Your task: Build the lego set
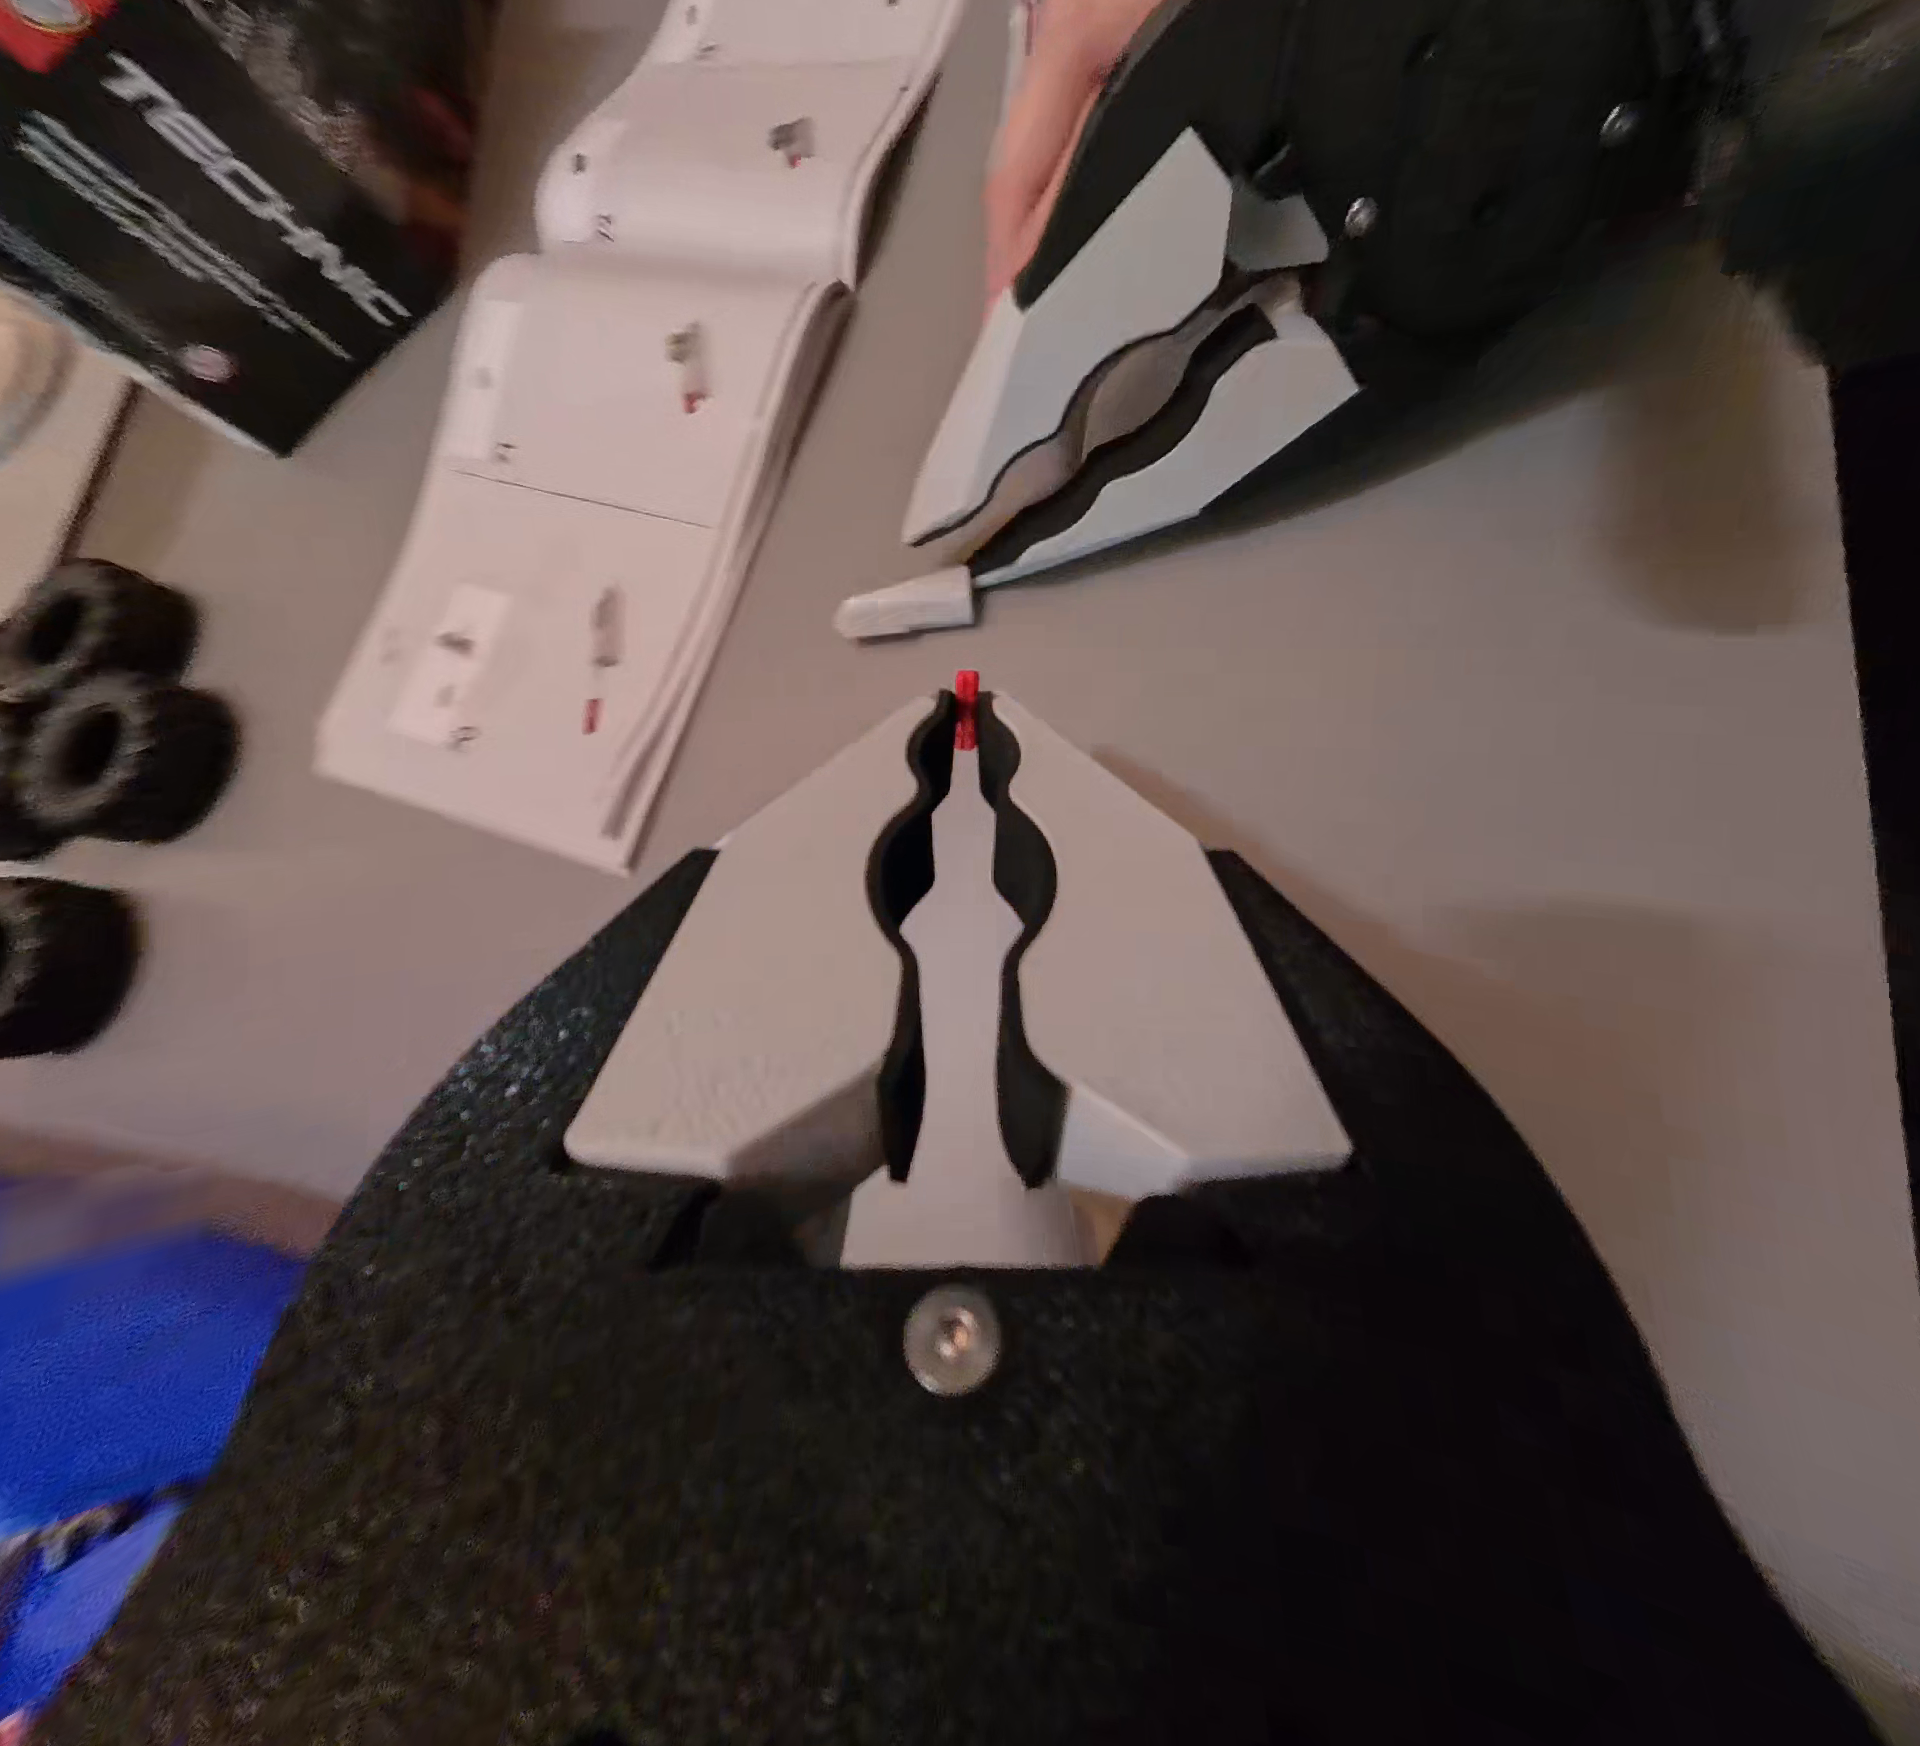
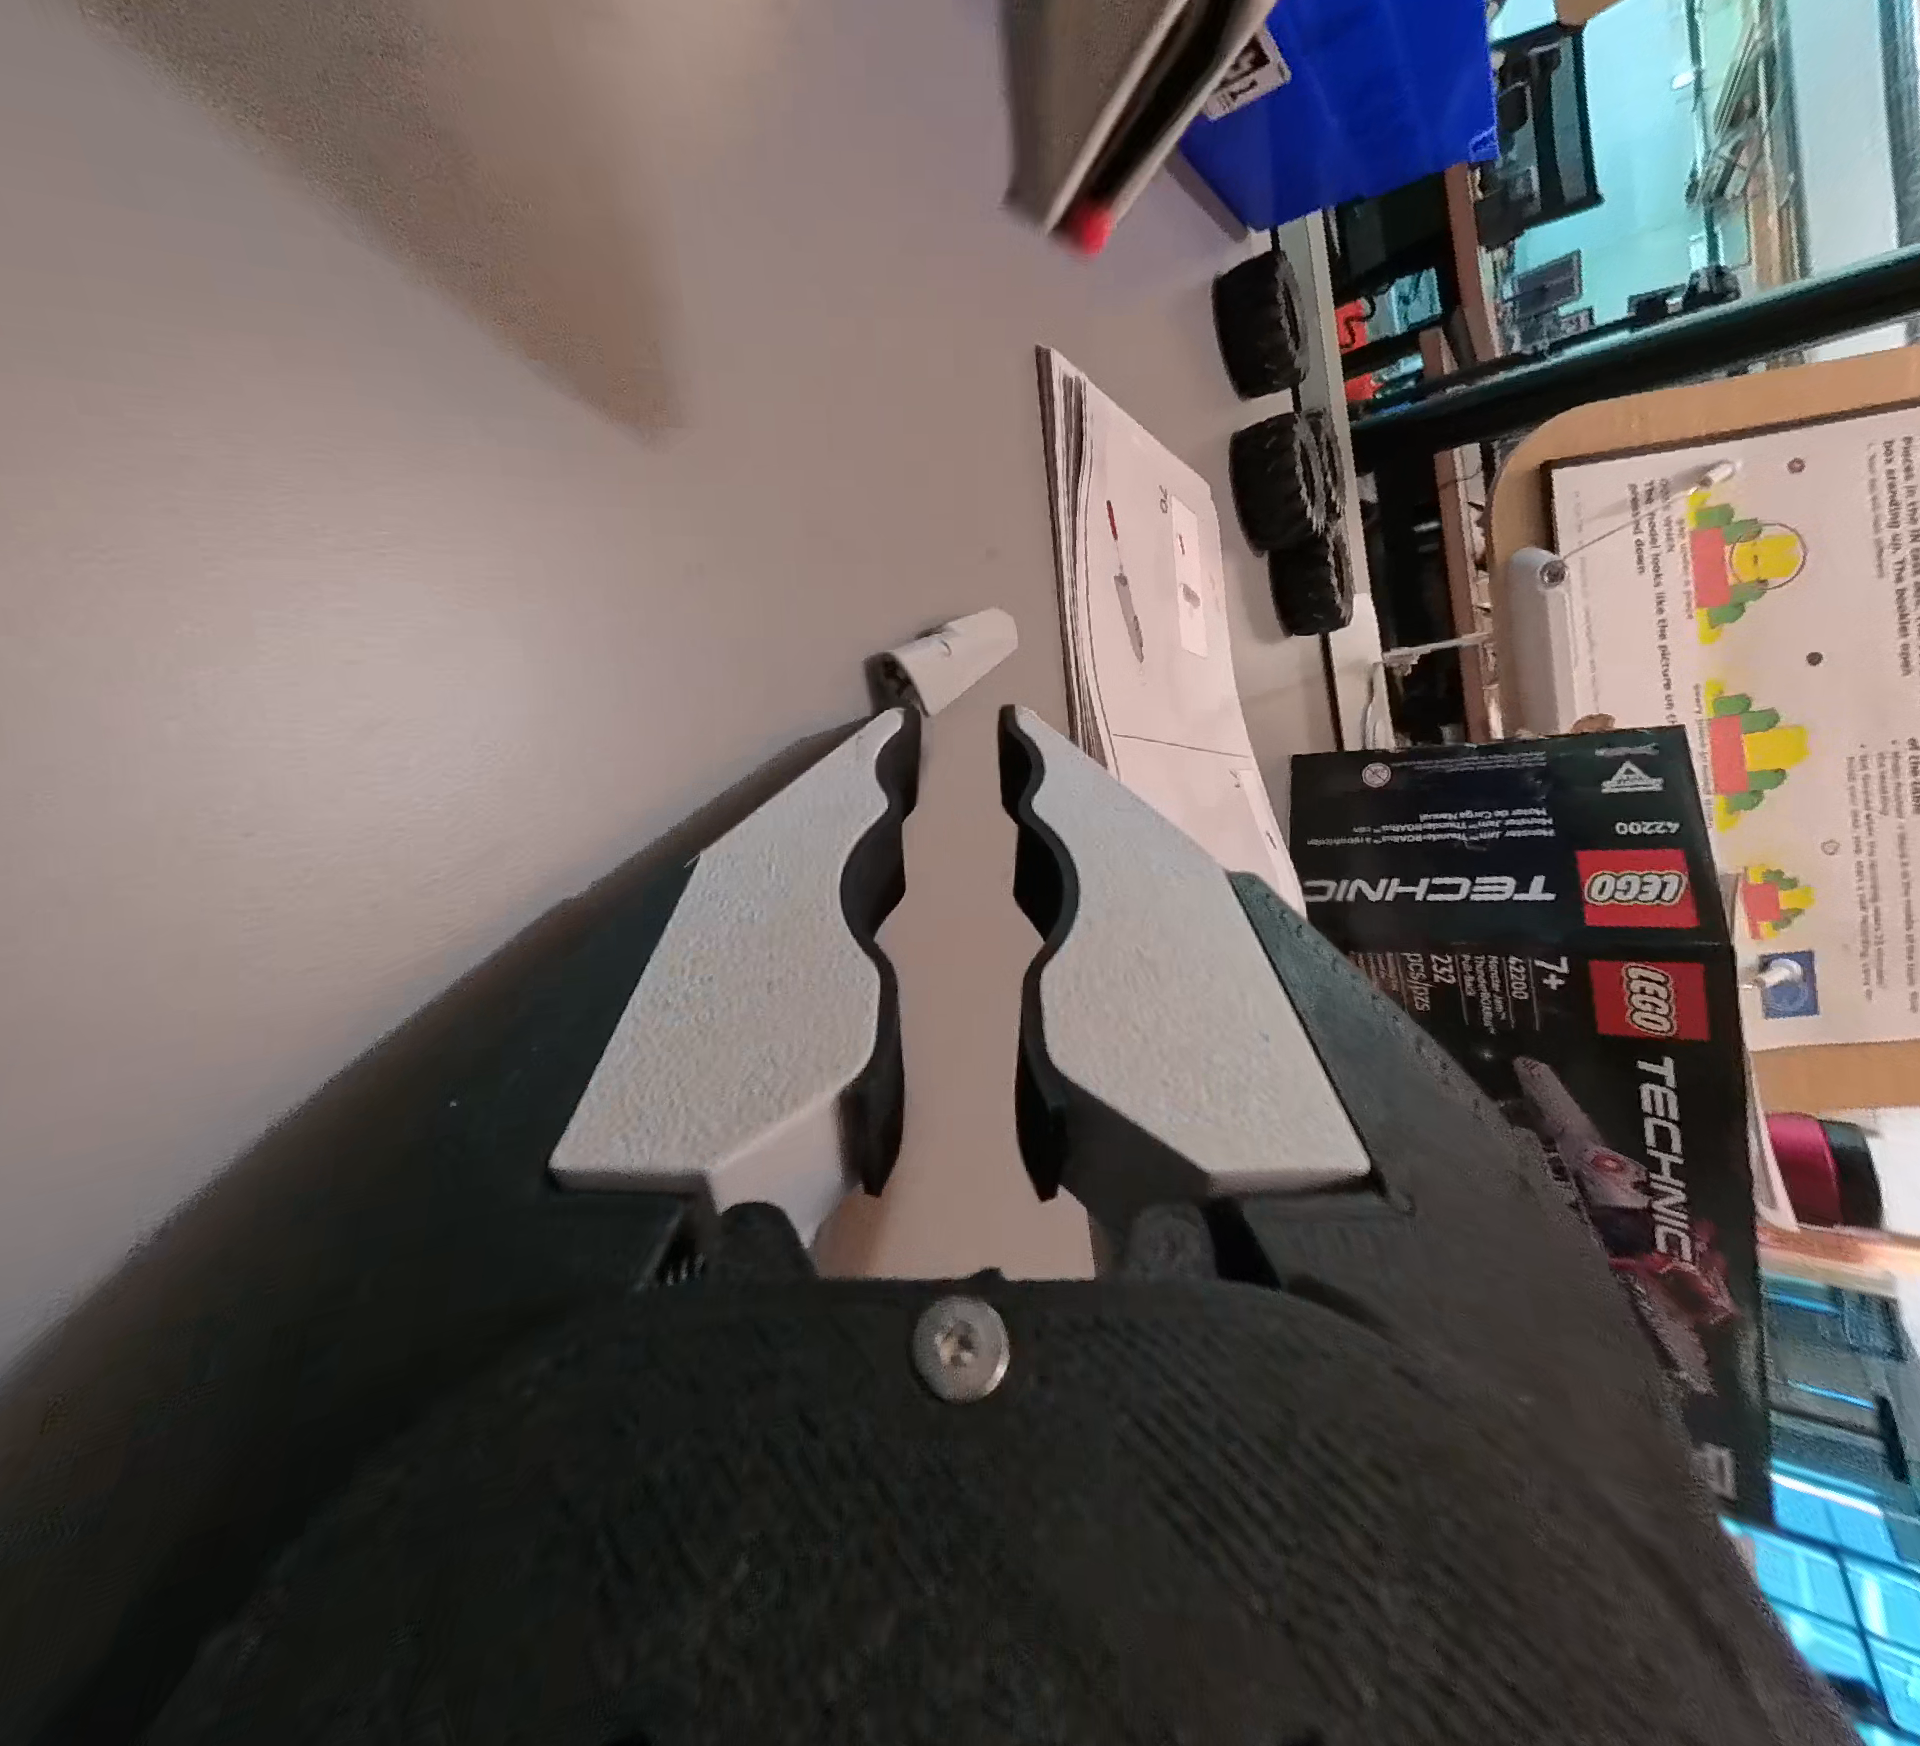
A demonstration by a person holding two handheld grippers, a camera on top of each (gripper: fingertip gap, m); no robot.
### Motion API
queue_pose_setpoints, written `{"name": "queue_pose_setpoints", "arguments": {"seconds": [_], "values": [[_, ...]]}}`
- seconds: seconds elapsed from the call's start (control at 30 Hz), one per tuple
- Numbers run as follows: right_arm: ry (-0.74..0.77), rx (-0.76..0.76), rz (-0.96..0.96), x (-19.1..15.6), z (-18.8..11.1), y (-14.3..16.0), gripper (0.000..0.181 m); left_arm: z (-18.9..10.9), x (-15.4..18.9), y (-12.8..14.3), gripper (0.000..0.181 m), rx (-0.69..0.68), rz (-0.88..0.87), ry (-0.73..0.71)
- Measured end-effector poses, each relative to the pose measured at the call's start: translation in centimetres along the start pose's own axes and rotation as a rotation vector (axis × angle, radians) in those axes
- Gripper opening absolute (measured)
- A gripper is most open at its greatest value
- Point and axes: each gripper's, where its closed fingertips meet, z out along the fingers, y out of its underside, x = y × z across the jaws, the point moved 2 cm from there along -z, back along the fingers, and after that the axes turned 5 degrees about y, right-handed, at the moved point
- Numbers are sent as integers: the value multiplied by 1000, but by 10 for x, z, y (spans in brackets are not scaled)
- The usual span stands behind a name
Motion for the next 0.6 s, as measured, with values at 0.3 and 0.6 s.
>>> {"name": "queue_pose_setpoints", "arguments": {"seconds": [0.3, 0.6], "values": [[-168, 134, 232, 3, -45, -4, 45, 46, 23, 1, 0, 24, -33, 130], [-312, 140, 358, -5, -73, 10, 25, 86, 38, -12, 1, -8, 30, 169]]}}
